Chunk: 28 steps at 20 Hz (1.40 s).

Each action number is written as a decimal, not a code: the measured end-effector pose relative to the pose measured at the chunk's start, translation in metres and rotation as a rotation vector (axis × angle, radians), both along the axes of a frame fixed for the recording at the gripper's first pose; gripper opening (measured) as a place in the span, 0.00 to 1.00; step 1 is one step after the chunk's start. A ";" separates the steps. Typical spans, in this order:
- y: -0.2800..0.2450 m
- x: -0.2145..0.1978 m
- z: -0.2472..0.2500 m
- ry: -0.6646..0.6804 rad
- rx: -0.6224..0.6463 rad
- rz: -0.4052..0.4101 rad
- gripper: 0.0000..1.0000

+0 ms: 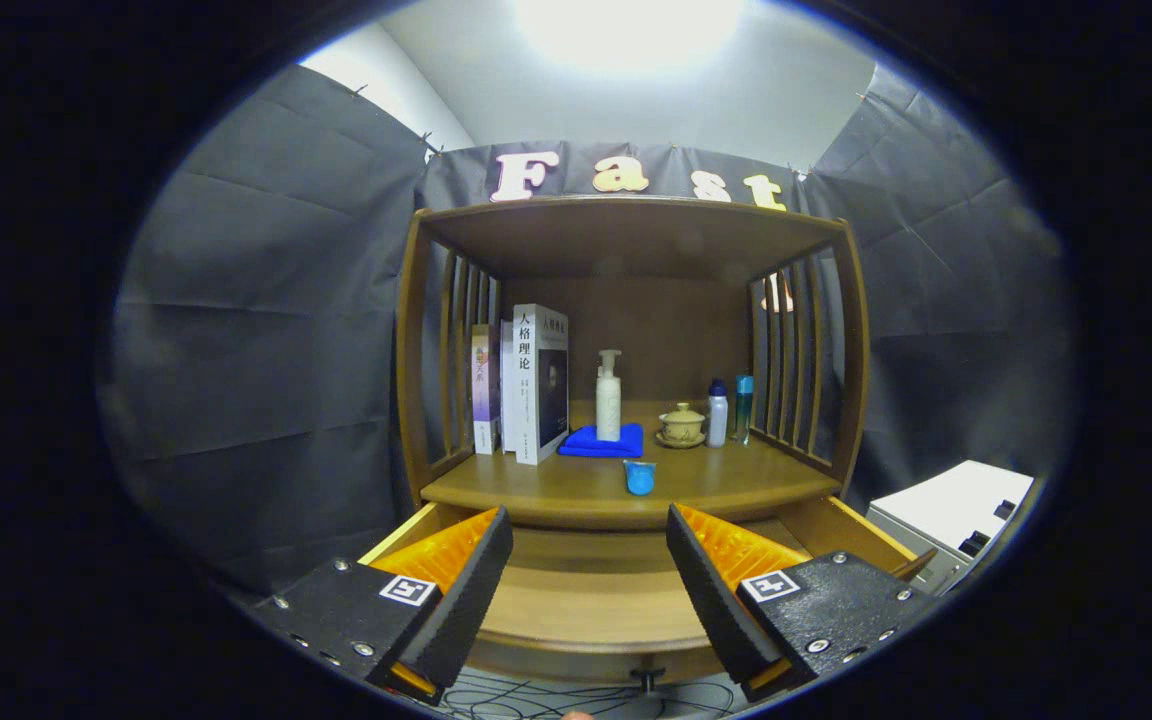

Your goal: Pull open the drawer, take out the items inside it, and place them on the countertop above the cabinet.

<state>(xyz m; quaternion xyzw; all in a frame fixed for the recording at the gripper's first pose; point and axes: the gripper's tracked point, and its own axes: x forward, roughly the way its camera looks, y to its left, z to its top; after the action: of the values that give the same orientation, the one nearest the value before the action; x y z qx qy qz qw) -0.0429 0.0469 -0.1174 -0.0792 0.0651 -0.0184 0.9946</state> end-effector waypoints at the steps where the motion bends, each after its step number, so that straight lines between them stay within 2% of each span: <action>1: -0.006 -0.009 -0.006 0.006 -0.007 -0.010 0.95; 7: -0.024 -0.044 -0.046 0.091 0.036 -0.039 0.95; 10: -0.042 -0.052 -0.066 0.128 0.016 -0.058 0.95; 19: -0.061 -0.046 -0.109 0.183 0.030 -0.074 0.95; 21: -0.064 -0.041 -0.114 0.187 0.041 -0.072 0.95; 24: -0.082 -0.038 -0.119 0.194 0.067 -0.114 0.95; 26: -0.081 -0.038 -0.120 0.177 0.111 -0.113 0.94; 28: -0.083 -0.035 -0.120 0.170 0.090 -0.106 0.94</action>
<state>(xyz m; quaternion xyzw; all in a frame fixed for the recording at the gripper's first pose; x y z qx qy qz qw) -0.0777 -0.0363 -0.2373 -0.0323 0.1543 -0.0611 0.9856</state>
